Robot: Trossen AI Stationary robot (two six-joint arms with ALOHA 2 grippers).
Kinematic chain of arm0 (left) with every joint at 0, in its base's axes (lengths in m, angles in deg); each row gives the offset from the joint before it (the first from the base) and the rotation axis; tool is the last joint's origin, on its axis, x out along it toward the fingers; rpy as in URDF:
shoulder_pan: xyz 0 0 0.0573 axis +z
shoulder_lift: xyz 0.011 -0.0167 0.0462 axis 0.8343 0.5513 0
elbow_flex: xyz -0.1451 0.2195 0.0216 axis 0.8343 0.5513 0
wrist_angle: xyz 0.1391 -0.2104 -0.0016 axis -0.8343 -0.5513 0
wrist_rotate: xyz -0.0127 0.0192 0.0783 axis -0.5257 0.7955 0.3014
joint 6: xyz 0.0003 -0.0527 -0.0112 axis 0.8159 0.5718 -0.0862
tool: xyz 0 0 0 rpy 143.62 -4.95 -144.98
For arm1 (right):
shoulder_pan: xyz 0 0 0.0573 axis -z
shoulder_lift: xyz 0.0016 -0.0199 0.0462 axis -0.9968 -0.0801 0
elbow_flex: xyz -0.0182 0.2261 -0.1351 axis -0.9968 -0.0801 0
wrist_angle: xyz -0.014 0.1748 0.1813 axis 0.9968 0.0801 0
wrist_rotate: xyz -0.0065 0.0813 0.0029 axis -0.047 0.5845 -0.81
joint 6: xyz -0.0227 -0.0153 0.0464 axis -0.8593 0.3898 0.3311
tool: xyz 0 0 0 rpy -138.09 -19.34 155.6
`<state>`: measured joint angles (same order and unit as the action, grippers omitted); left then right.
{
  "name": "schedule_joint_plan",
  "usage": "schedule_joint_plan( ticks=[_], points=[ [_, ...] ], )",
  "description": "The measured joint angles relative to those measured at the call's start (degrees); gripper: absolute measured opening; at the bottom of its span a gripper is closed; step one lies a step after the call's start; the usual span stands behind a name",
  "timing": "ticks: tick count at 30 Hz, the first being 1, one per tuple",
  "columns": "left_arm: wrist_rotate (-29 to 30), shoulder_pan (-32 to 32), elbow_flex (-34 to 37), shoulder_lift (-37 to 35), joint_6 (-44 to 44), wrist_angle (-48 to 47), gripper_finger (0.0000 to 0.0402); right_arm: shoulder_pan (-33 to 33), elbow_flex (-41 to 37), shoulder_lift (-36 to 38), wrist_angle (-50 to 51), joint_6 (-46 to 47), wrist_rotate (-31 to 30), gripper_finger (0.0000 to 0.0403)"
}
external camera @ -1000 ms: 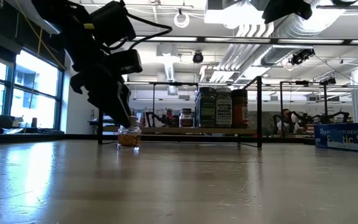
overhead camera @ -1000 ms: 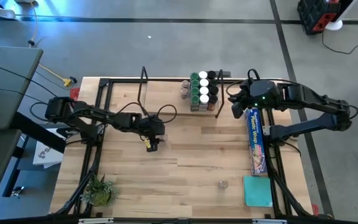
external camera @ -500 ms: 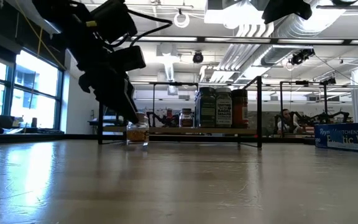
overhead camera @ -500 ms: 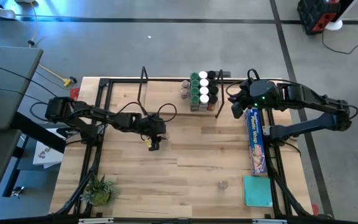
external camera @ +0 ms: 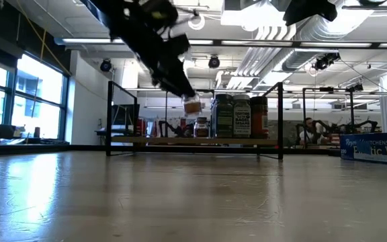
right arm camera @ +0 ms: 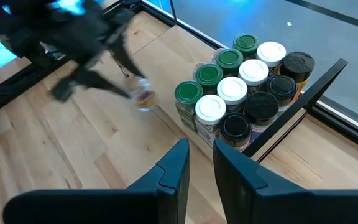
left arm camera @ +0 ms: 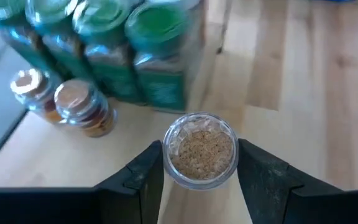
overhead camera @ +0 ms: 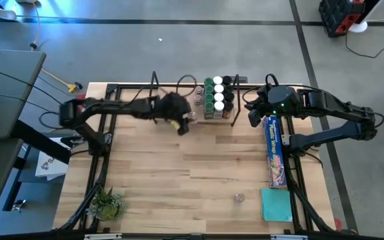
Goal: Shelf spices
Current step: Put the brown seasoning bottle on the shelf aligned with the other brown seasoning bottles
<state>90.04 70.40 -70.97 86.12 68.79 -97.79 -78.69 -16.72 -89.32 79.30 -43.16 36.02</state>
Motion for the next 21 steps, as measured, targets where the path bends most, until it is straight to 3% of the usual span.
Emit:
schedule_joint_plan(
  ticks=[5,13,21],
  points=[
    [-6.06,5.19,-4.83,8.00,-0.89,-1.07,0.0163,0.00,0.00,0.02,-0.02,0.00,-0.02,0.0066],
    [-4.97,7.33,-11.44,15.29,-4.44,-2.26,0.0173,-0.01,0.00,0.02,-0.02,0.40,-0.12,0.0066],
    [-0.58,7.62,-12.63,15.73,-8.41,-2.87,0.0206,0.00,0.00,0.02,-0.02,1.46,-0.02,0.0066]
  ],
)
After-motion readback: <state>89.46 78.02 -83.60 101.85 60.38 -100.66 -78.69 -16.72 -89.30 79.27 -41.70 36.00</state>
